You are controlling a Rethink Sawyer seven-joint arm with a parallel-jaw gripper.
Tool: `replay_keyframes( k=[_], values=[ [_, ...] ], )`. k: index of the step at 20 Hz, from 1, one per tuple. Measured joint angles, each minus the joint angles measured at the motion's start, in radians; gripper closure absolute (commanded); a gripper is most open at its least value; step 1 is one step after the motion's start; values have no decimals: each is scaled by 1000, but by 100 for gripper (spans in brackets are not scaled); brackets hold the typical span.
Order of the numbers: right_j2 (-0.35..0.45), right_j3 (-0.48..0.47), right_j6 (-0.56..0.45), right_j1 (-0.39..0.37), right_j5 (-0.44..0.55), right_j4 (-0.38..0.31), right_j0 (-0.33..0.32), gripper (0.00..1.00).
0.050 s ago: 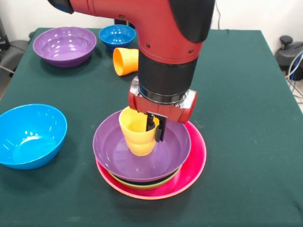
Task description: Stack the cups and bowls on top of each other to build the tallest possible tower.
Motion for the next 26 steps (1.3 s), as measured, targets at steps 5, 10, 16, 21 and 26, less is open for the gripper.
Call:
replay_keyframes(
  k=[5,10,16,21,26],
  values=[
    [0,-32,0,16,4,11,-7,100],
    [1,-60,0,29,3,11,-11,100],
    [0,-89,0,43,3,10,-12,100],
    [-2,-123,0,71,3,9,-12,0],
    [-8,-146,0,111,3,7,-13,0]
  ],
)
